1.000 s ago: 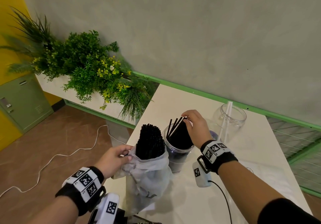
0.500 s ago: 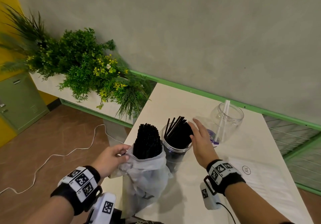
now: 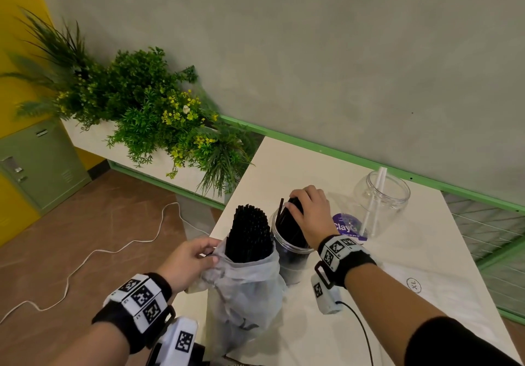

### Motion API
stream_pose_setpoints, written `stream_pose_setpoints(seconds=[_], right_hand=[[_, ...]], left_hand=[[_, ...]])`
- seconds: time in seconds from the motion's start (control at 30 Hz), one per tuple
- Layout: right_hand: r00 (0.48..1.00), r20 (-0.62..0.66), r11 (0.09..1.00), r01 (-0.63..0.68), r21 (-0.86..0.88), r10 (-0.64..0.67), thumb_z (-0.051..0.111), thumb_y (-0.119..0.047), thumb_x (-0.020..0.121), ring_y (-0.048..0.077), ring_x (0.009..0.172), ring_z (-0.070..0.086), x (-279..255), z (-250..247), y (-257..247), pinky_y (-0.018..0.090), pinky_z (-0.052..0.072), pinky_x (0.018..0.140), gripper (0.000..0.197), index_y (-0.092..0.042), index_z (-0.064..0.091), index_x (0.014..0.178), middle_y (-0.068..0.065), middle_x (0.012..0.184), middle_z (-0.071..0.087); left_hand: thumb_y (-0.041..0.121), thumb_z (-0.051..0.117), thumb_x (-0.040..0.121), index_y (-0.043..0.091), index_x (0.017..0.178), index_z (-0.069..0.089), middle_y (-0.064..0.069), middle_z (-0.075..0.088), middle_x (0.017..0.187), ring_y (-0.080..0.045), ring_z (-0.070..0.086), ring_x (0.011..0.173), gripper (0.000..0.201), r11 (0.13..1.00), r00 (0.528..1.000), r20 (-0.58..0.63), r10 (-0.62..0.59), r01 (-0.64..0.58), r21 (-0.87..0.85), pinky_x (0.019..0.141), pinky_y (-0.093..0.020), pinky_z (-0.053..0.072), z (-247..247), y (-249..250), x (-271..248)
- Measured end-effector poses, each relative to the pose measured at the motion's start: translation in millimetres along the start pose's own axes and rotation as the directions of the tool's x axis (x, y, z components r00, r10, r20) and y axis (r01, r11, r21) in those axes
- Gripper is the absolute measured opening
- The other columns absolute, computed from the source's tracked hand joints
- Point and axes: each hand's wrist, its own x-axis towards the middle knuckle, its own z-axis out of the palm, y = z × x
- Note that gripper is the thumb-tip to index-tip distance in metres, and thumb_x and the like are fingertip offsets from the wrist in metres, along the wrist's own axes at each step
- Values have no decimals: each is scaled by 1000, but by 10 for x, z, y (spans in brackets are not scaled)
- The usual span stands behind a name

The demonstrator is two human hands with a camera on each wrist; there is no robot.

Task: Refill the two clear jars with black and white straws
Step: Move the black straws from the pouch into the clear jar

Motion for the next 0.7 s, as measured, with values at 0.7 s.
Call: stream_pose_setpoints(seconds=[0.7], right_hand=[[938, 337, 977, 140, -160, -79, 48, -42, 97, 21, 109, 52, 234, -105, 143, 36, 48, 86, 34, -26, 56, 125, -2, 122, 54]], left_hand=[[-8, 59, 85, 14, 103, 67, -26, 65, 108, -21, 62, 89, 30, 1000, 1000, 10, -4, 4, 12, 88, -39, 49, -32, 7, -9]])
